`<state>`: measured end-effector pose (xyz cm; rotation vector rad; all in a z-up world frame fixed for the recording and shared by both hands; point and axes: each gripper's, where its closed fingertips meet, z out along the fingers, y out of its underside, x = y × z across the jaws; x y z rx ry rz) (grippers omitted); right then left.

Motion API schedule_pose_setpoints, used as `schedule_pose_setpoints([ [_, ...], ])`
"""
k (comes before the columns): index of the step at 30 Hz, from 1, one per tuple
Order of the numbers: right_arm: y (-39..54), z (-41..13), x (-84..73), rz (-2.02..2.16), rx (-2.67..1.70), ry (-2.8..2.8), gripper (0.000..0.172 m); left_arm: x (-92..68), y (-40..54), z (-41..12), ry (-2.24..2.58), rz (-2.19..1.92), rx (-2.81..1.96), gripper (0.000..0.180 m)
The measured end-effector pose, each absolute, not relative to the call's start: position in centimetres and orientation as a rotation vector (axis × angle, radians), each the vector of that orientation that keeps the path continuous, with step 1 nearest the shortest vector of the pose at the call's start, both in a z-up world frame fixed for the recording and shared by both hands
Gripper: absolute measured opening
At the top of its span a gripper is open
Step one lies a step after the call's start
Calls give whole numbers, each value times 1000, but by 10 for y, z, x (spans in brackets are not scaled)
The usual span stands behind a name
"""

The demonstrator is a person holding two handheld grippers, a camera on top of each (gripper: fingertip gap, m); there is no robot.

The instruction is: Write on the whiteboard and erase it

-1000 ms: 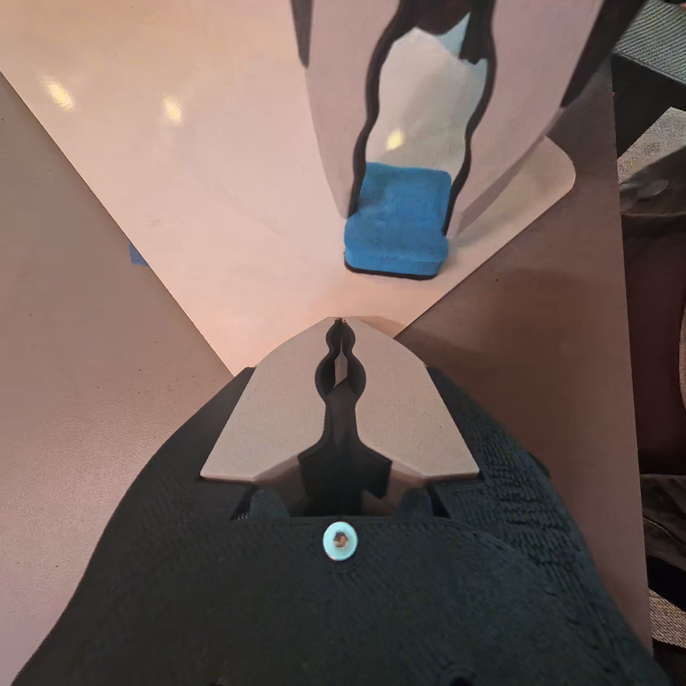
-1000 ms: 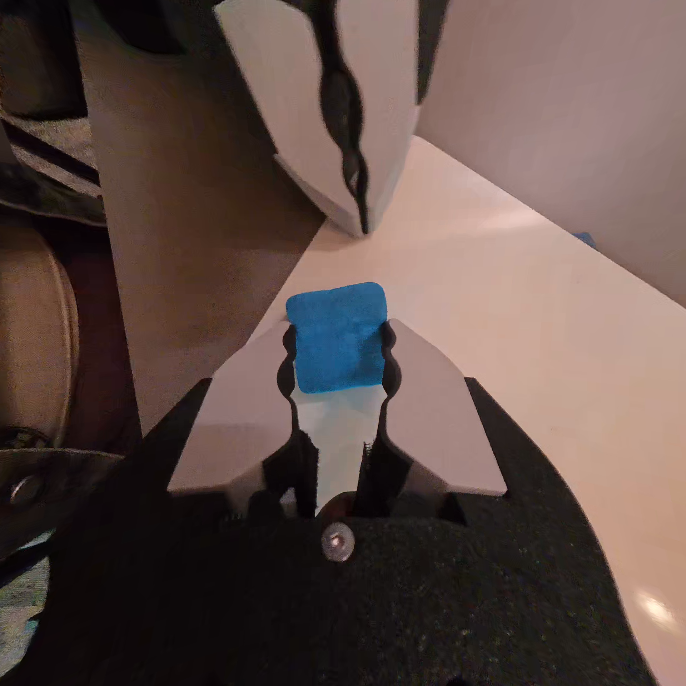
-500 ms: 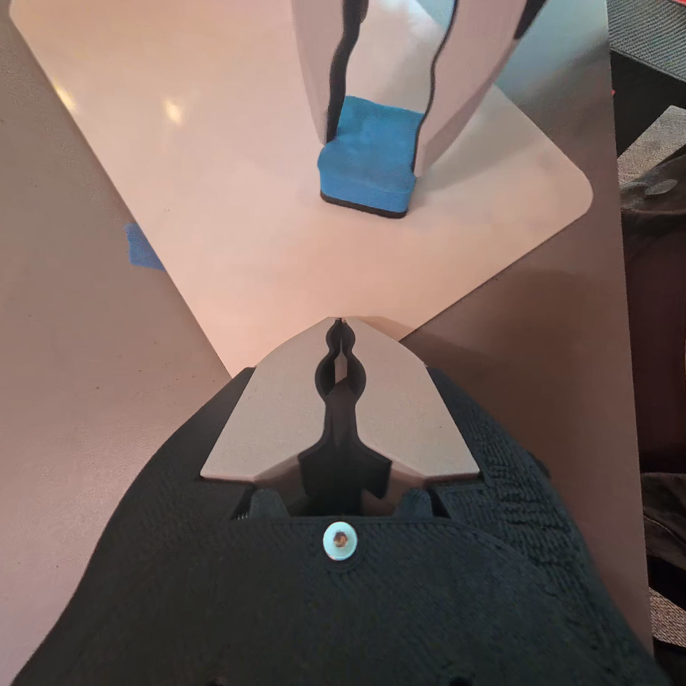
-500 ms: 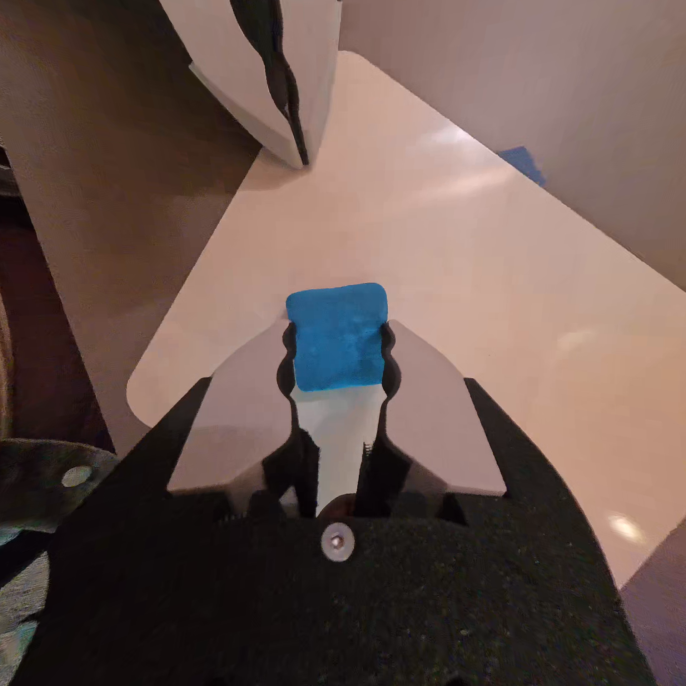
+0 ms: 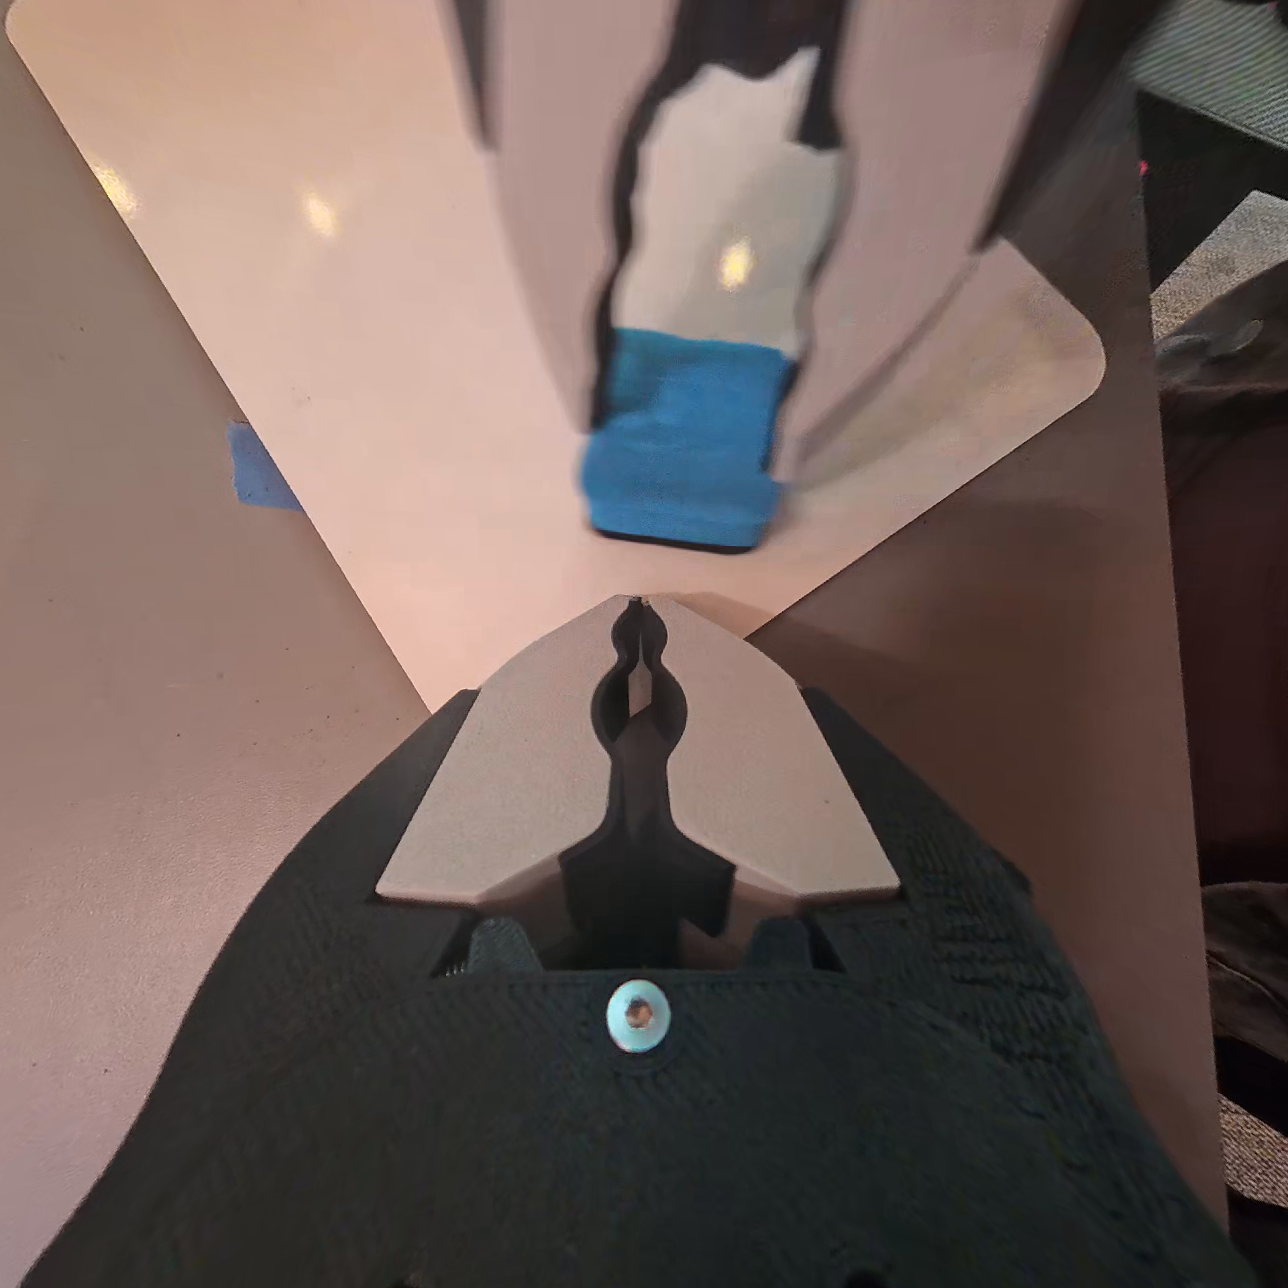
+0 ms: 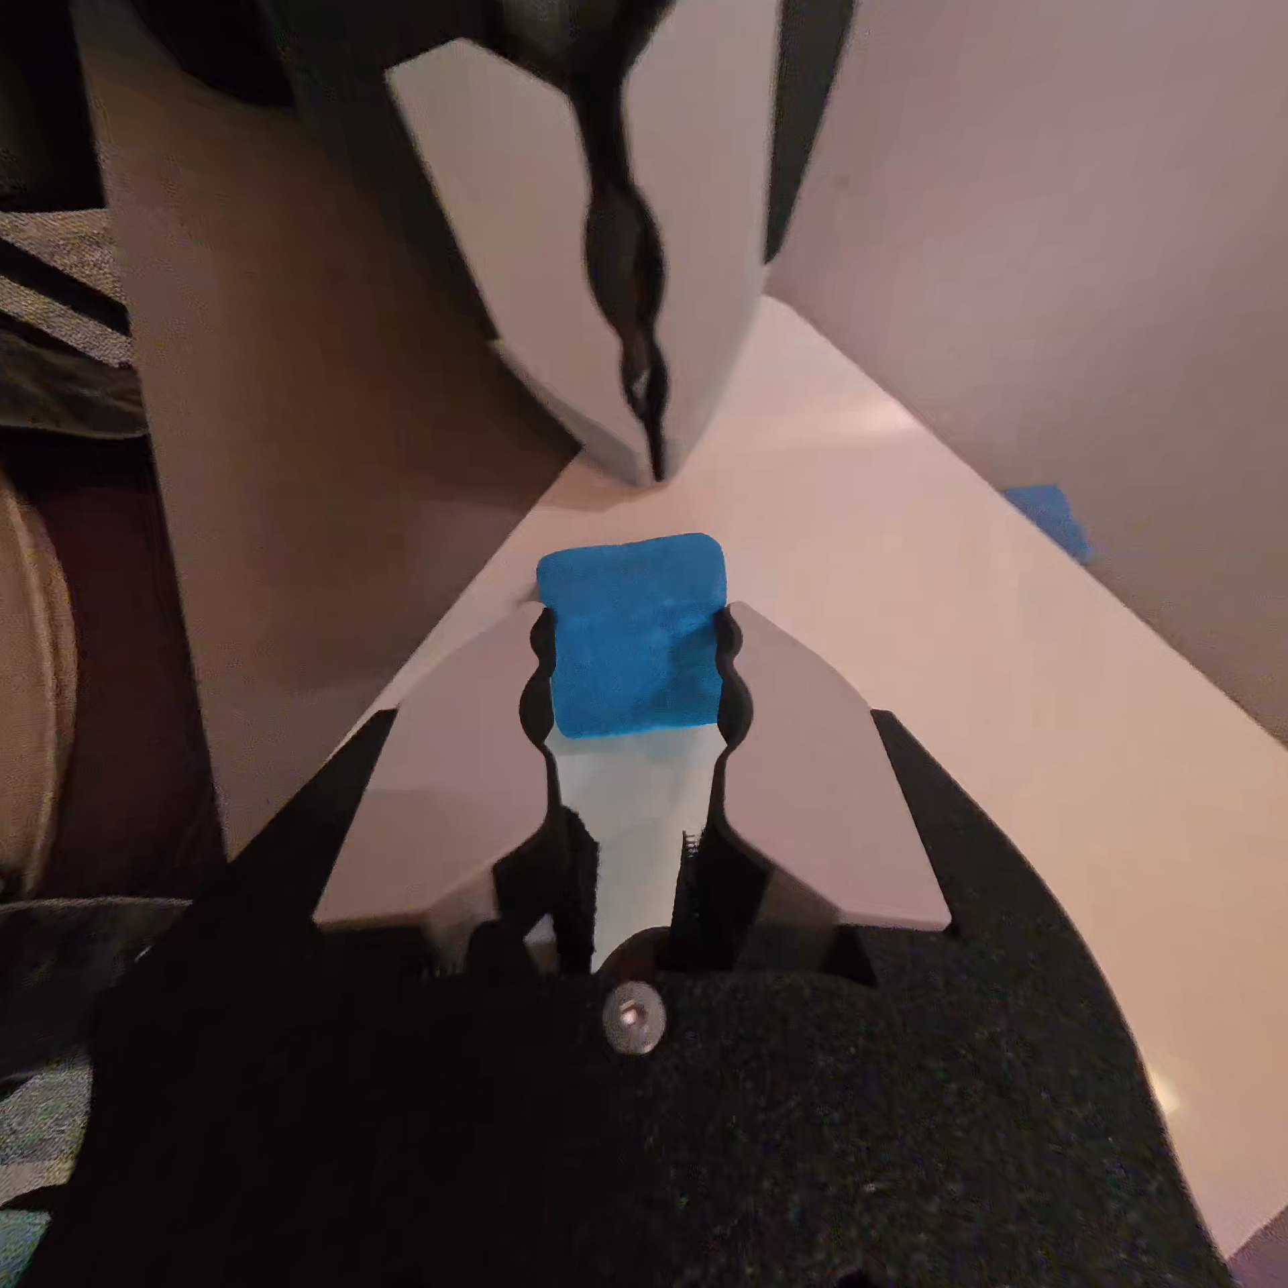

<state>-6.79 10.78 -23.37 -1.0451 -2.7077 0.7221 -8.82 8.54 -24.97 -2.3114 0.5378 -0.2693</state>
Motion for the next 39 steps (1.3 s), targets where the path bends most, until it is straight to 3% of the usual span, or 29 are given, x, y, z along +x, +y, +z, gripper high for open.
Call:
schedule_pose_setpoints([
  [7, 224, -234, -158, 570, -1446, -2385, 45, -88, 85, -250, 544, -273, -2310, 1],
  [14, 159, -233, -129, 703, -1213, -2554, 45, -88, 85, -250, 541, -280, -2311, 1],
  [20, 292, -235, -118, 558, -1647, -2198, 45, -88, 86, -250, 545, -270, -2310, 1],
  [22, 283, -234, -107, 557, -1616, -2172, 44, -88, 86, -250, 547, -263, -2309, 1],
  [26, 174, -234, -81, 757, -1332, -2401, 44, -88, 86, -250, 543, -273, -2310, 1],
  [28, 172, -234, -72, 742, -1314, -2447, 45, -88, 86, -250, 542, -272, -2310, 1],
  [33, 268, -235, -72, 675, -1665, -2176, 45, -88, 86, -250, 548, -258, -2308, 1],
  [39, 164, -234, -46, 839, -1444, -2314, 45, -88, 86, -250, 546, -254, -2308, 1],
])
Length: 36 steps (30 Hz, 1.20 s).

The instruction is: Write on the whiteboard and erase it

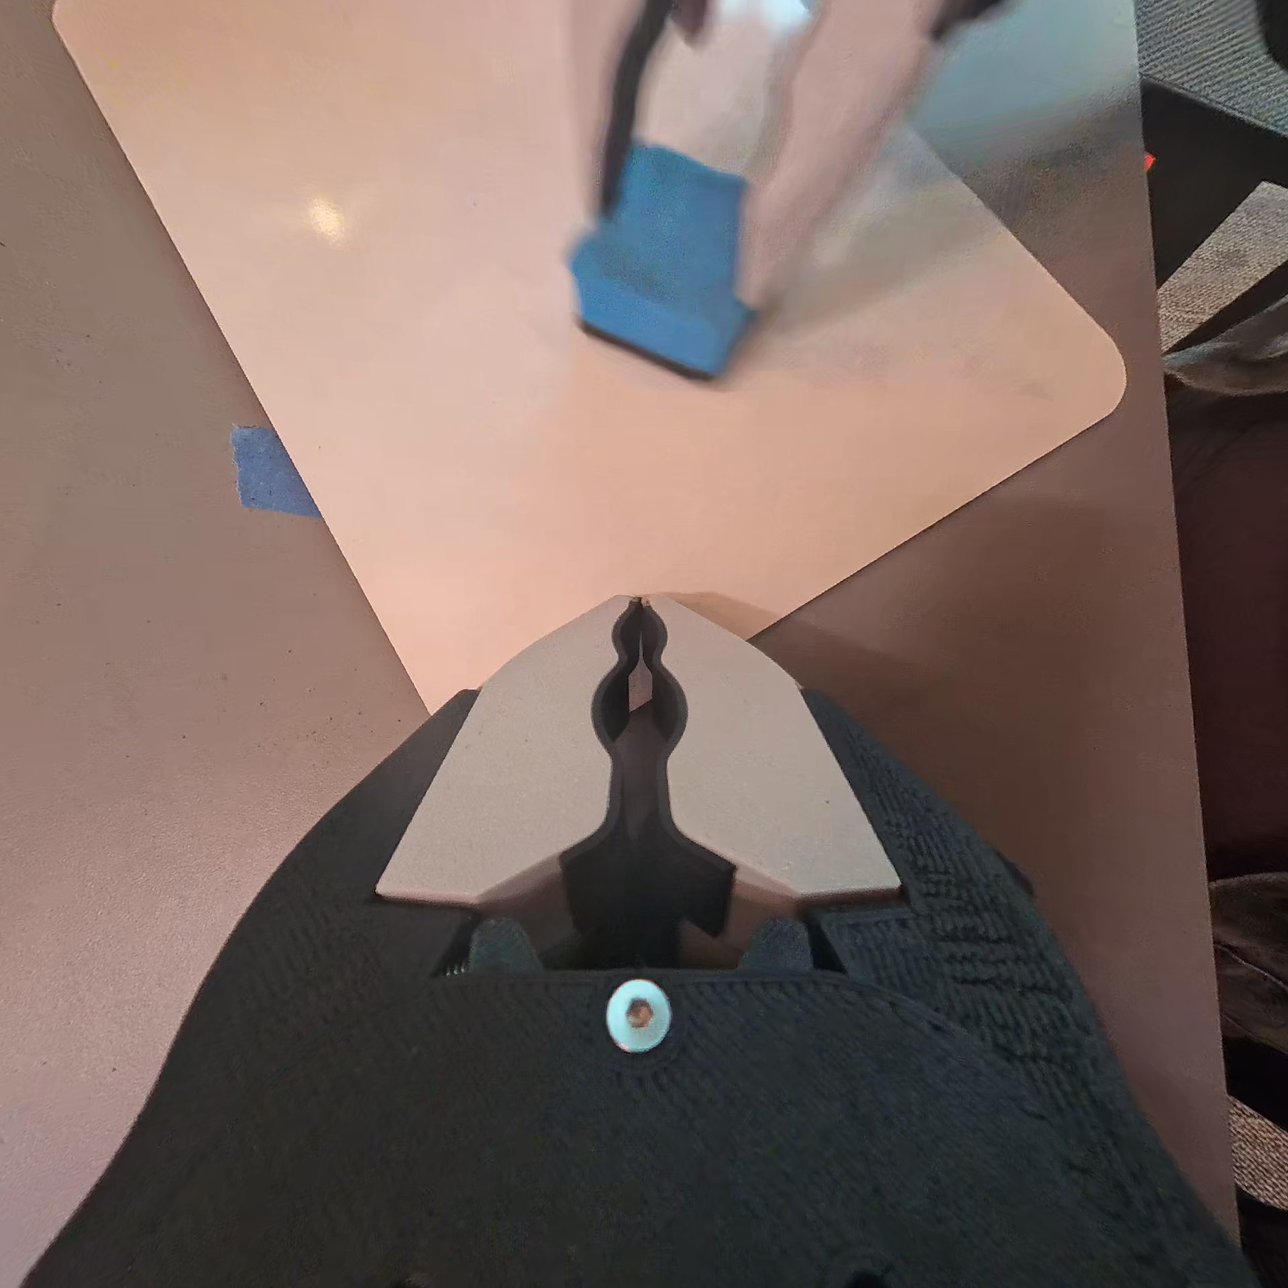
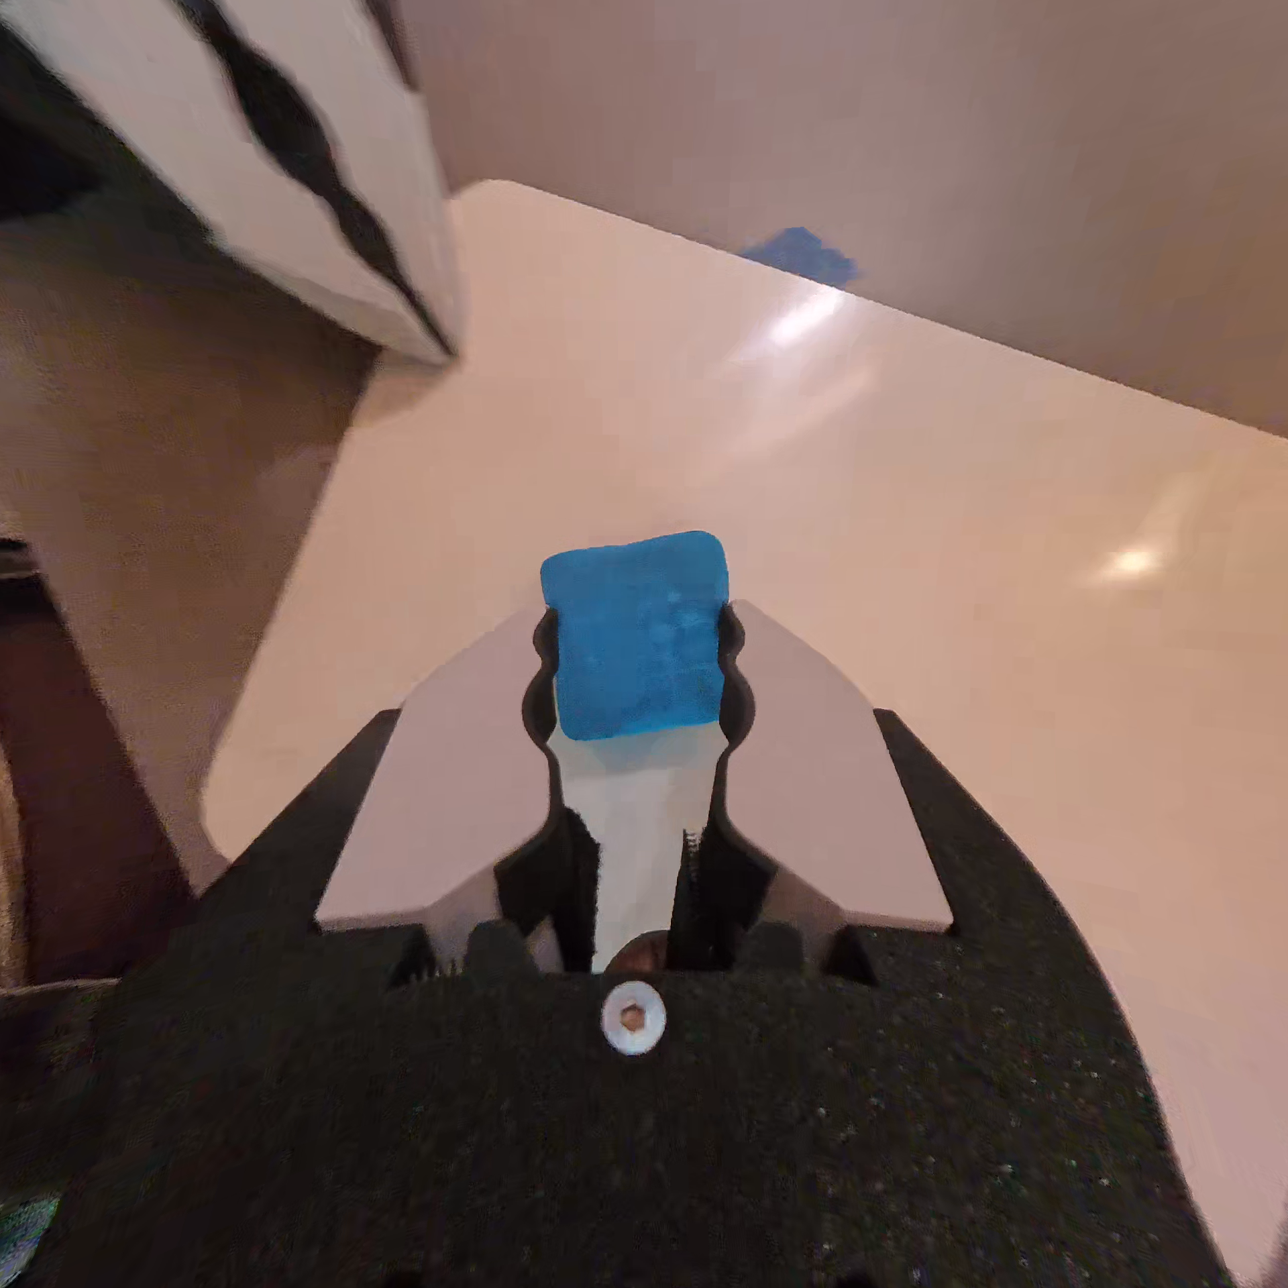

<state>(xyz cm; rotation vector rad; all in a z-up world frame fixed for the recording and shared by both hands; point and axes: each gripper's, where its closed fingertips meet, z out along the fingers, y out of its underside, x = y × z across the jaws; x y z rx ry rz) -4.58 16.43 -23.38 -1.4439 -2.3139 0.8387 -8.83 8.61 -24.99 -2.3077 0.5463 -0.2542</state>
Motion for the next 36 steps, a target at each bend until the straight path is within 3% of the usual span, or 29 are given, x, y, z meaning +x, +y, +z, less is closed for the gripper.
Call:
schedule_pose_setpoints([
  [4, 101, -231, -21, 1024, -1335, -2336, 44, -89, 86, -250, 549, -239, -2304, 1],
  [7, 104, -219, -5, 1223, -1396, -2193, 44, -88, 86, -249, 569, -225, -2297, 1],
  [11, 188, -176, 24, 1244, -1559, -1790, 44, -88, 85, -249, 566, -230, -2299, 1],
  [17, 366, -133, 97, 679, -1769, -1298, 45, -88, 85, -249, 565, -222, -2299, 2],
  [20, 431, -126, 100, 590, -1836, -1177, 45, -93, 87, -247, 536, -189, -2295, 12],
  [25, 476, -166, 70, 519, -1957, -1245, 46, -111, 88, -212, 360, -16, -2176, 26],
  [29, 483, -200, 57, 573, -2047, -1281, 49, -127, 71, -163, 123, 161, -1983, 75],
  [31, 484, -195, 55, 654, -2016, -1195, 74, -140, 51, -141, -12, 282, -1900, 97],
  [36, 473, -156, 62, 832, -1804, -912, 83, -194, -20, -92, -373, 645, -1619, 102],
])
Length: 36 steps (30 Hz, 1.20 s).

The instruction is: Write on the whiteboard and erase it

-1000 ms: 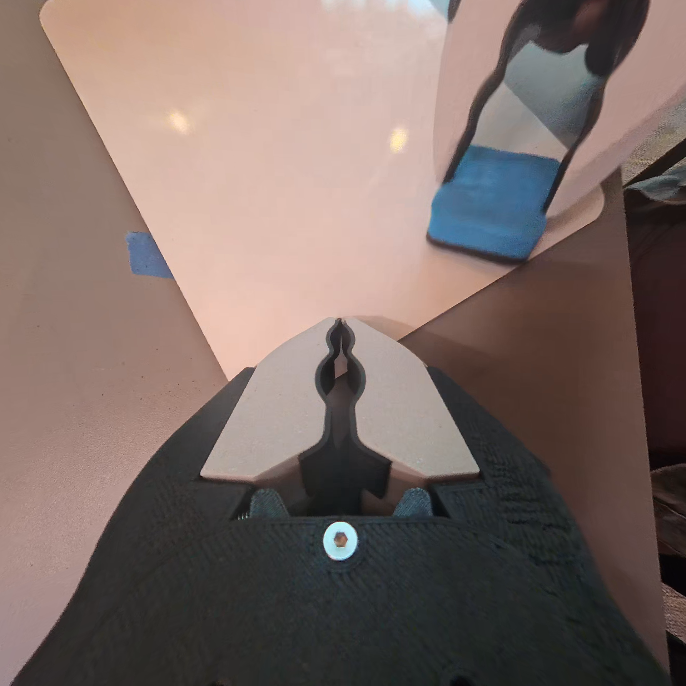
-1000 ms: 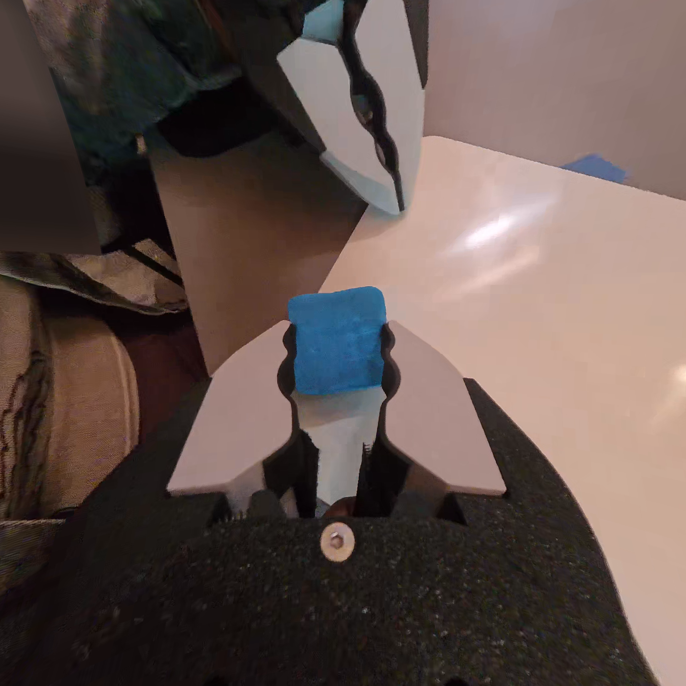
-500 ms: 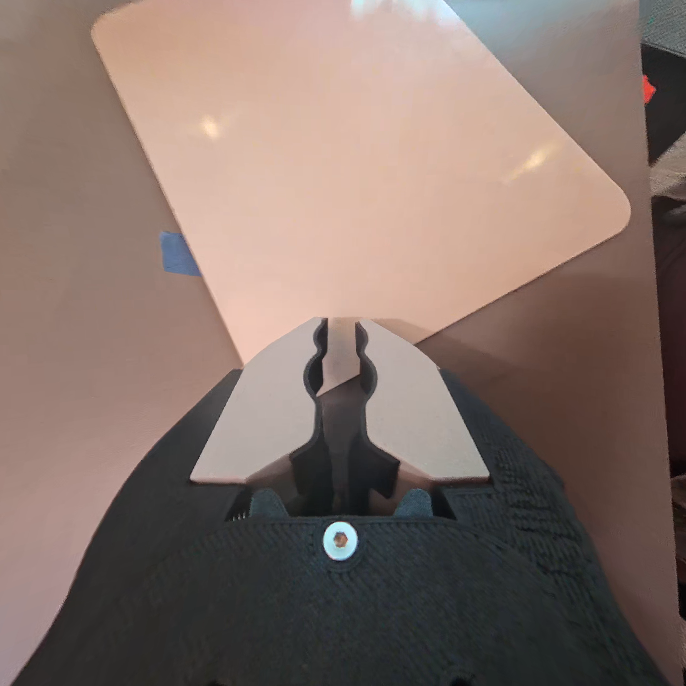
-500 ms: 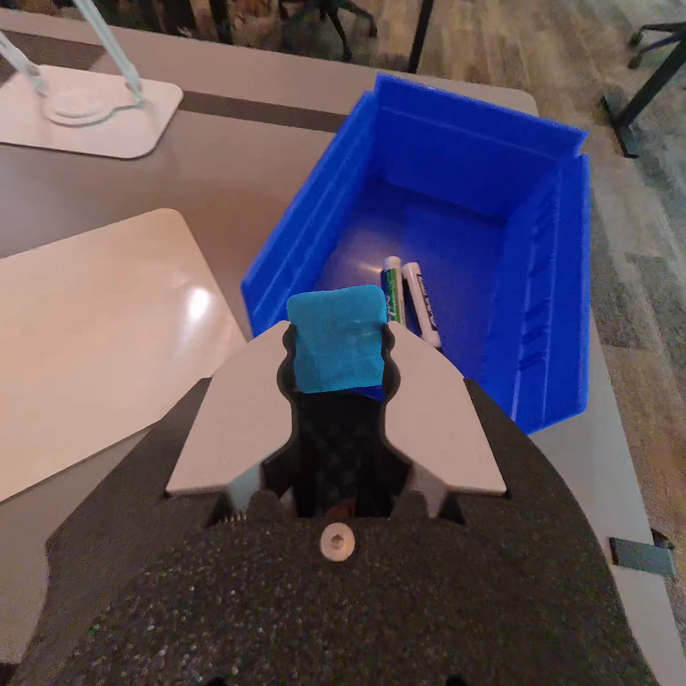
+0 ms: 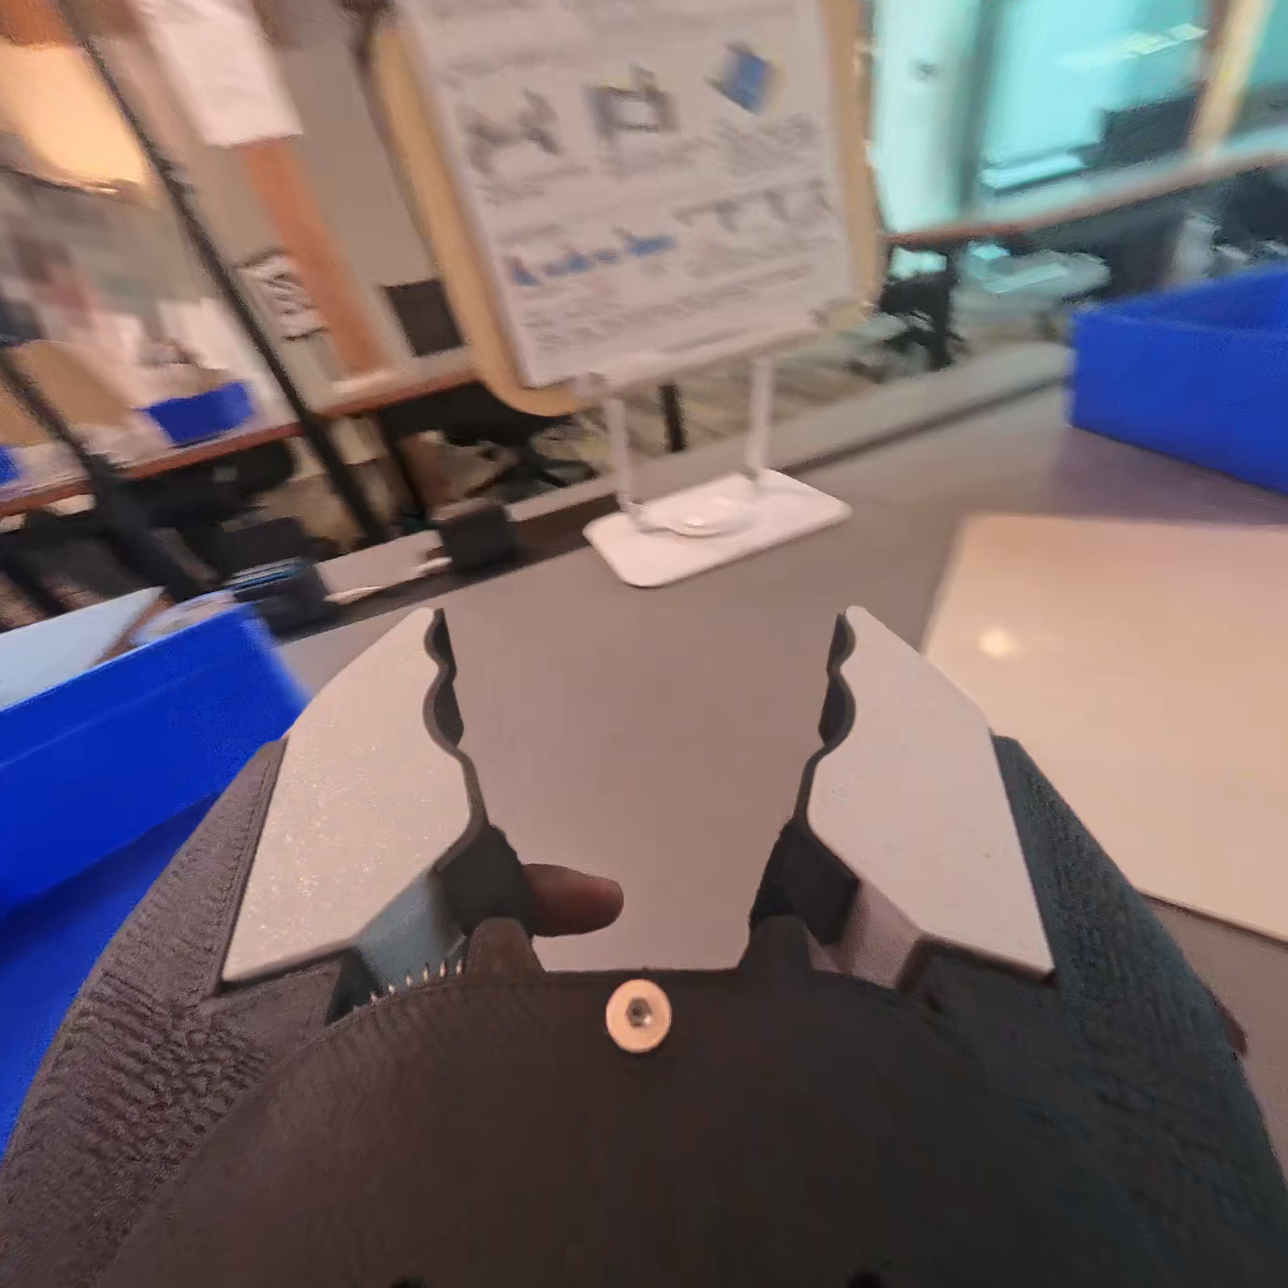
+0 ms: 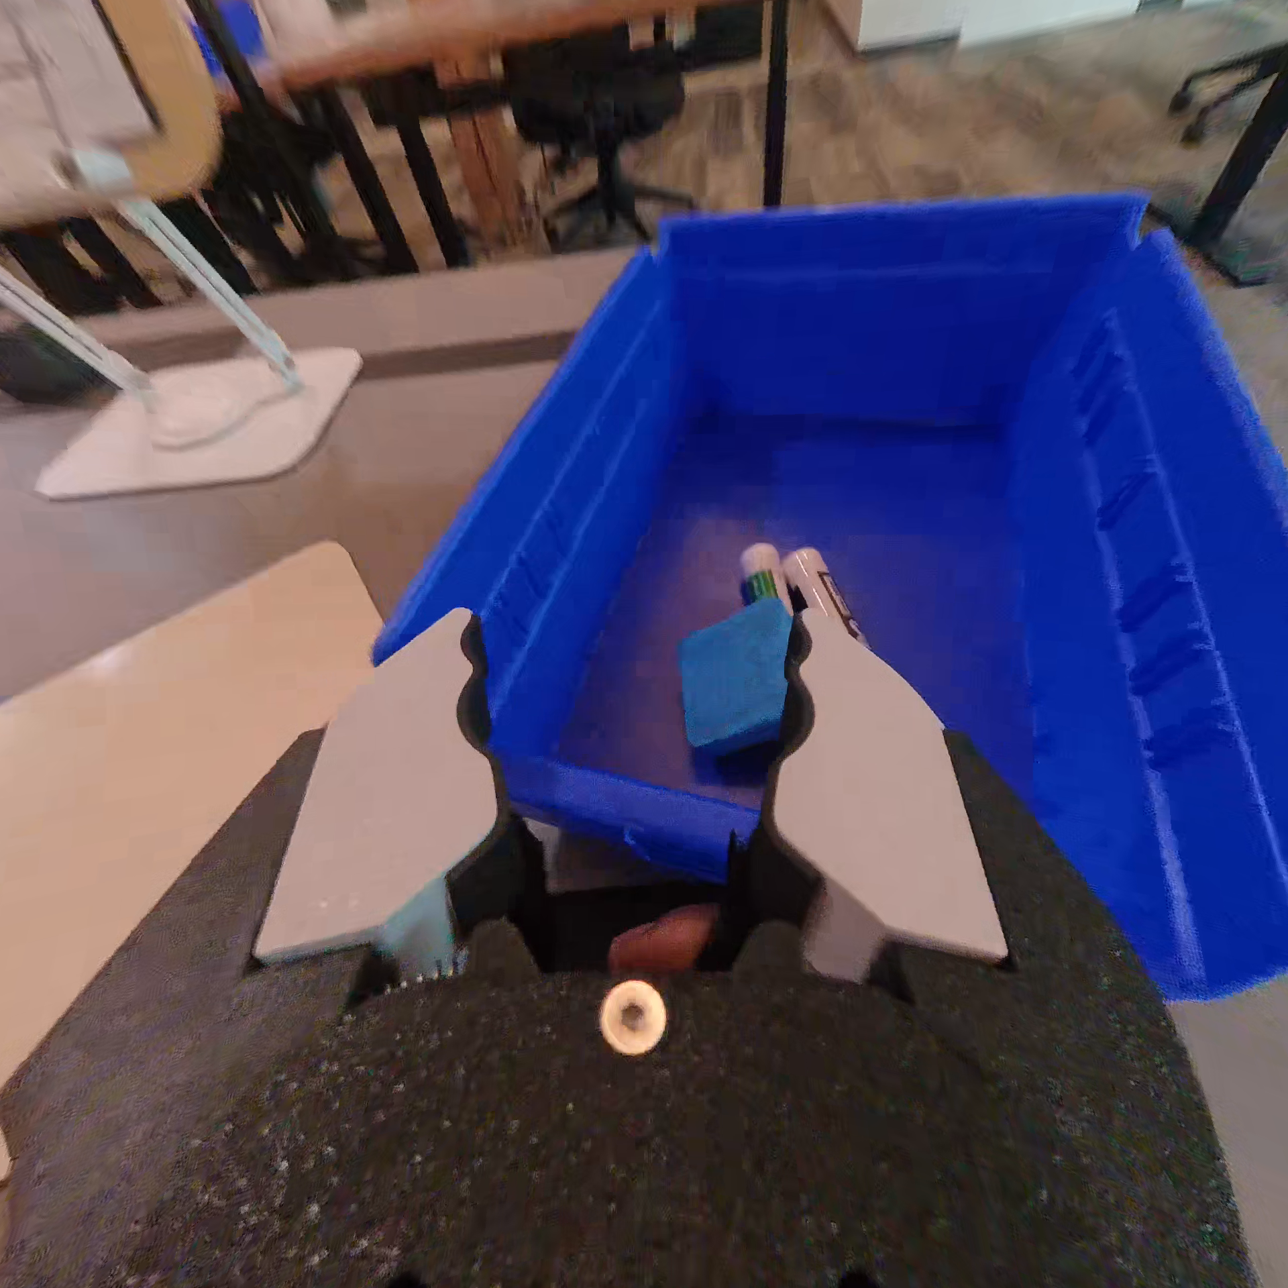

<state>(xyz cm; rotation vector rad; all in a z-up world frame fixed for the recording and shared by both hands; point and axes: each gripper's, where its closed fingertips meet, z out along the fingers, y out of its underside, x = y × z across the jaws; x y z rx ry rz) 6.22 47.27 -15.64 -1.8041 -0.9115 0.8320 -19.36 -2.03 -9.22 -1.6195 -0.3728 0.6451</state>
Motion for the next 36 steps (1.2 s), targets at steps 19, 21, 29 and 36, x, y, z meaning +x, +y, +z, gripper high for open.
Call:
schedule_pose_setpoints([
  [19, 437, -183, 9, 336, -1719, -1189, 15, -265, -87, -168, -748, 933, -1796, 13],
  [21, 434, -172, 11, 248, -1646, -1211, 9, -261, -84, -159, -733, 944, -1782, 11],
  [29, 368, -126, -16, 587, -1537, -1206, 7, -225, -22, -142, -595, 764, -1762, 8],
  [36, 272, -137, -47, 579, -1416, -1378, 8, -188, 40, -145, -437, 682, -1784, 5],
])
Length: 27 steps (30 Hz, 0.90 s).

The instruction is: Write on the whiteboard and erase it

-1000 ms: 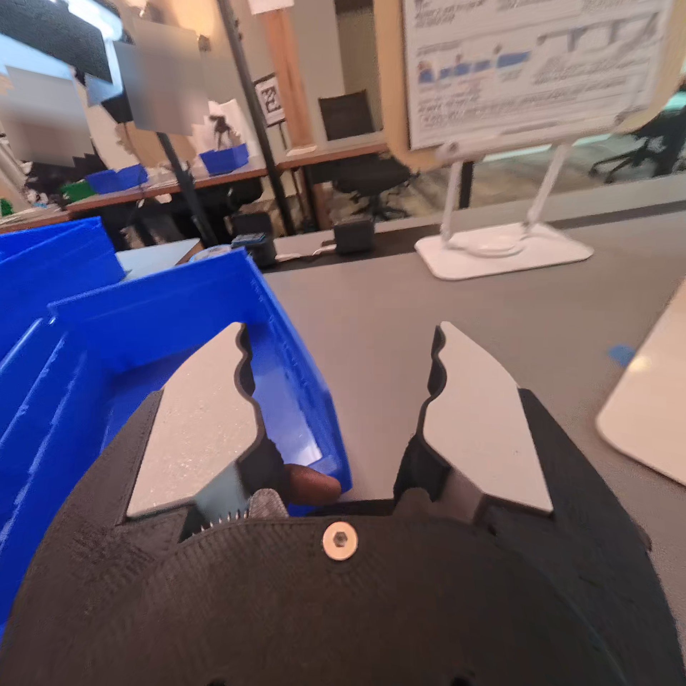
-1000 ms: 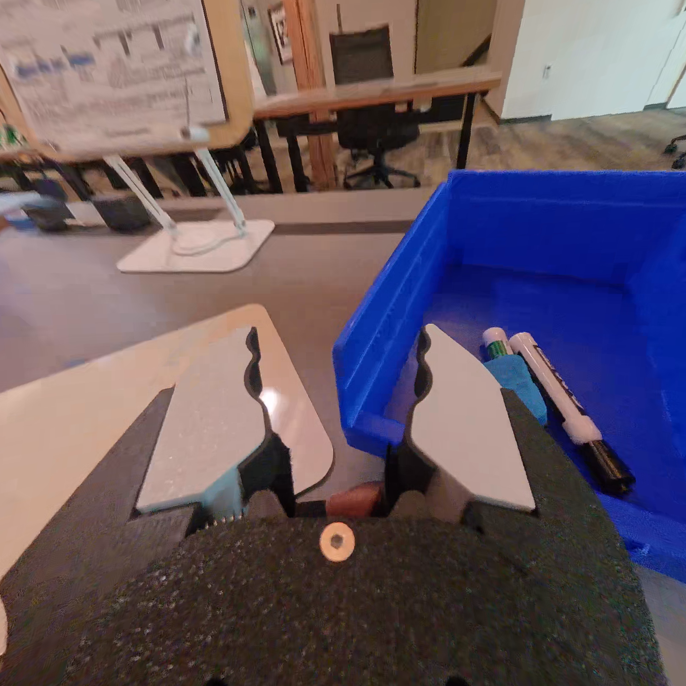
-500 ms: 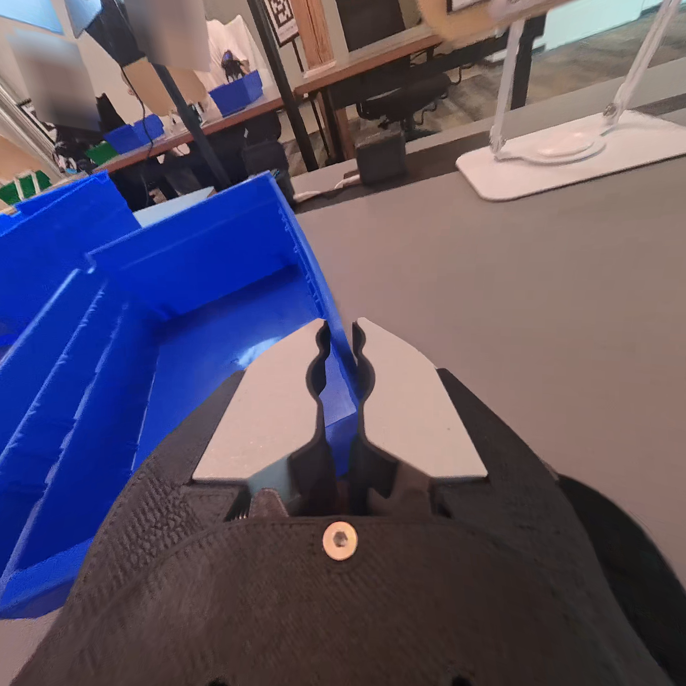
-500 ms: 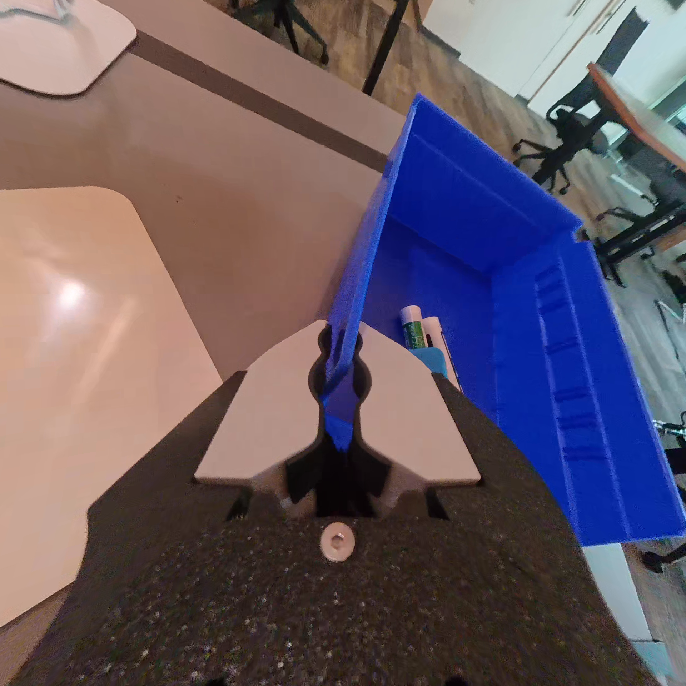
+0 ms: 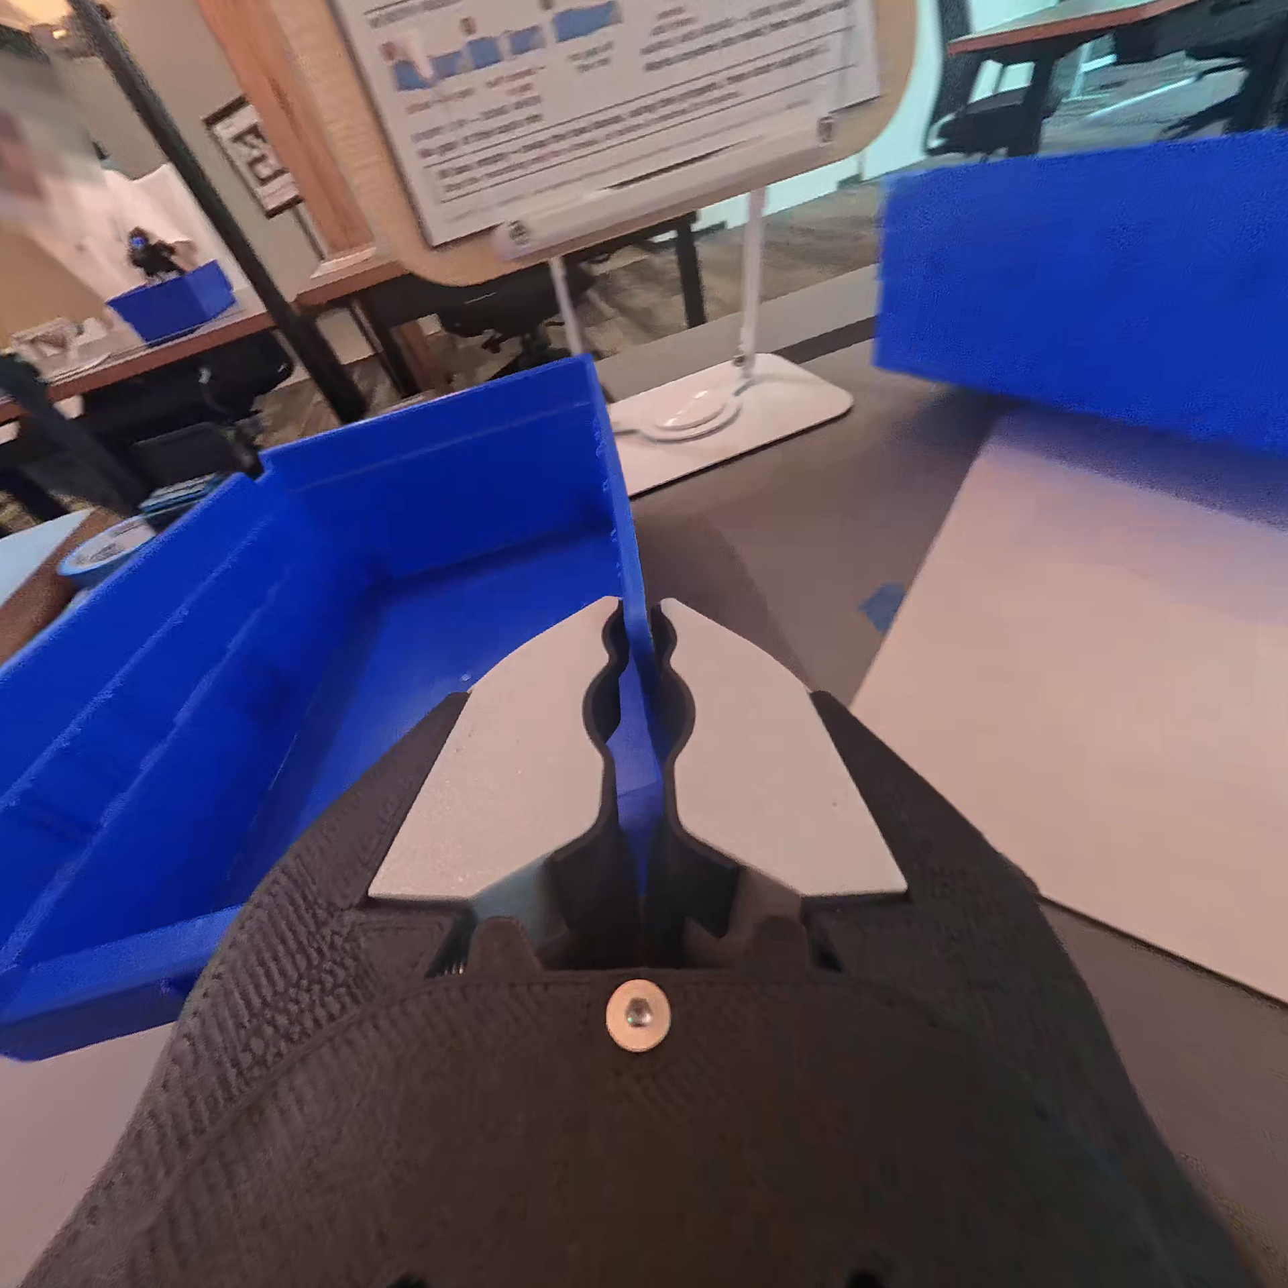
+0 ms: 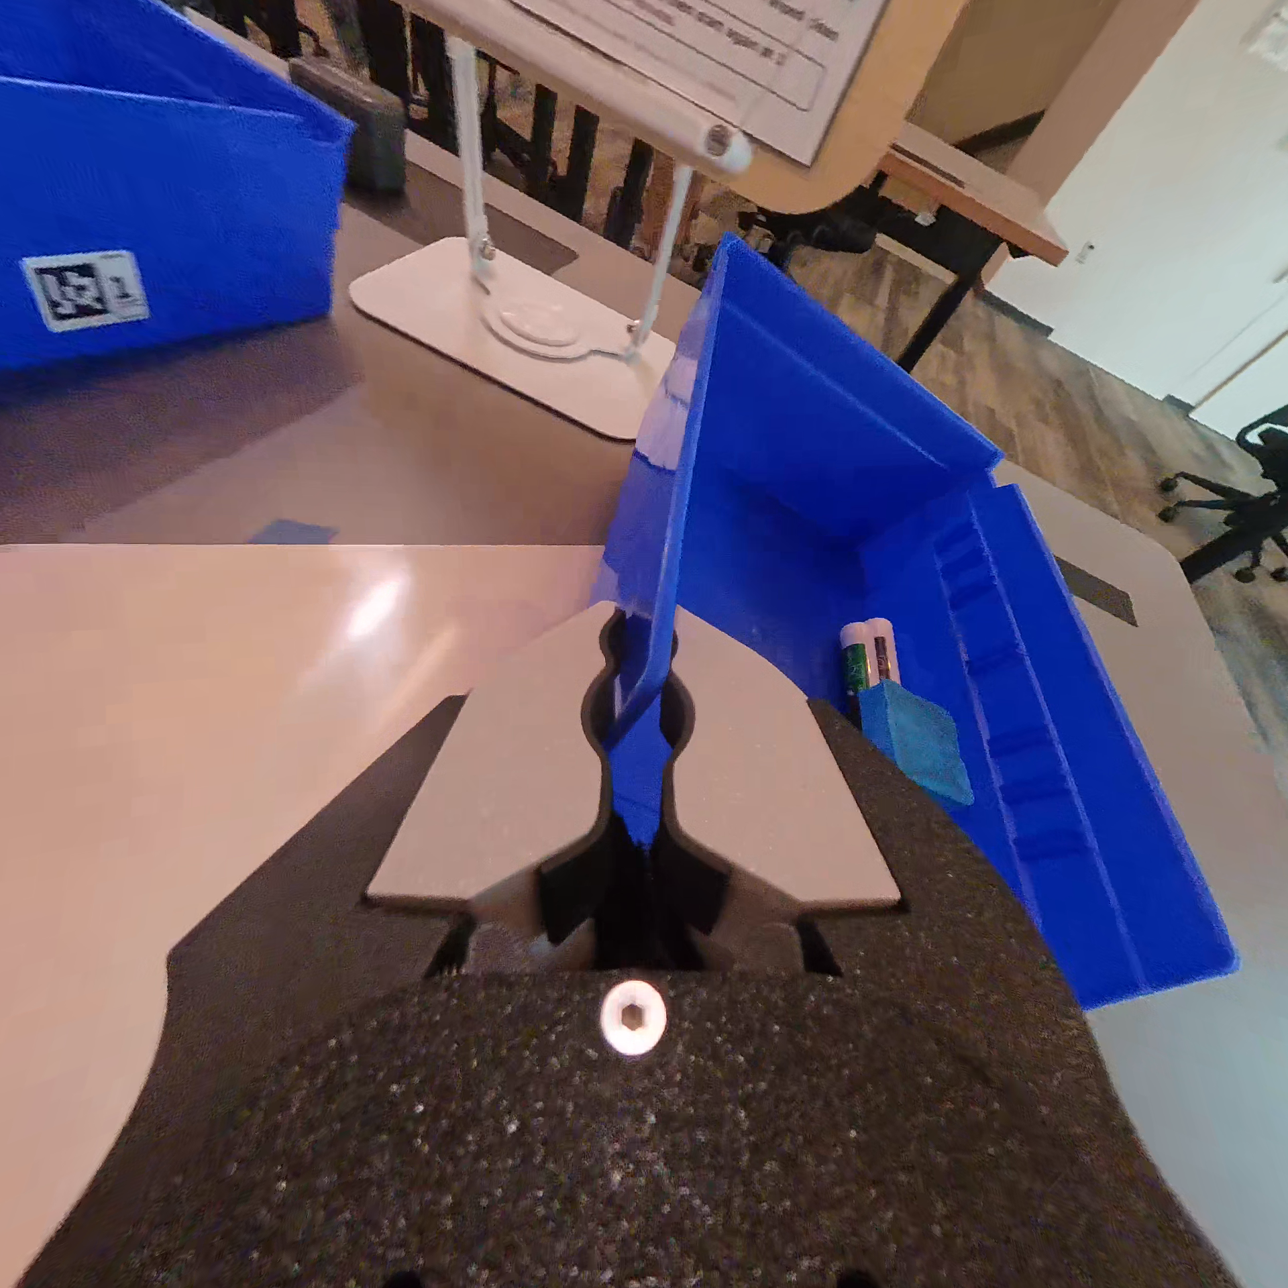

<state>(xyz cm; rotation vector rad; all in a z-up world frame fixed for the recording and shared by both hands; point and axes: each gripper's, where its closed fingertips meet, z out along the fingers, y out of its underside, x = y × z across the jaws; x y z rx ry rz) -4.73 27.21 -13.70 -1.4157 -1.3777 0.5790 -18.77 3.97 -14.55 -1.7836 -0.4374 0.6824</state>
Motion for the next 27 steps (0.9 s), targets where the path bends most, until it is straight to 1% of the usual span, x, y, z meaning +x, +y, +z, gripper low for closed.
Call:
schedule_pose_setpoints([
  [7, 205, -158, -73, 584, -1343, -1513, 6, -162, 80, -150, -334, 578, -1781, 7],
  [10, 184, -170, -84, 610, -1323, -1589, 10, -156, 86, -155, -301, 558, -1800, 11],
  [11, 177, -174, -86, 659, -1319, -1624, 14, -154, 87, -153, -304, 554, -1782, 14],
  [12, 171, -171, -88, 744, -1303, -1623, 26, -151, 85, -144, -309, 564, -1732, 25],
  [13, 165, -164, -88, 862, -1281, -1598, 42, -146, 84, -133, -308, 574, -1662, 35],
  [16, 175, -126, -74, 1217, -1248, -1387, 72, -108, 87, -103, -261, 468, -1479, 54],
  [17, 191, -115, -66, 1261, -1249, -1291, 83, -92, 93, -100, -248, 389, -1457, 62],
  [19, 232, -100, -46, 1223, -1251, -1101, 106, -67, 108, -106, -230, 252, -1455, 86],
  [20, 253, -95, -34, 1166, -1233, -1027, 115, -58, 117, -110, -218, 216, -1457, 95],
  [21, 274, -91, -23, 1098, -1212, -969, 119, -52, 125, -116, -198, 204, -1469, 99],
  [22, 293, -89, -13, 1029, -1199, -931, 120, -47, 134, -123, -174, 204, -1501, 100],
  [24, 331, -98, 0, 887, -1250, -926, 113, -42, 149, -139, -132, 223, -1586, 99],
  [25, 349, -109, 2, 825, -1312, -956, 109, -43, 156, -147, -125, 230, -1627, 99],
  [27, 371, -136, -4, 784, -1429, -1070, 95, -45, 168, -158, -128, 232, -1698, 97],
])
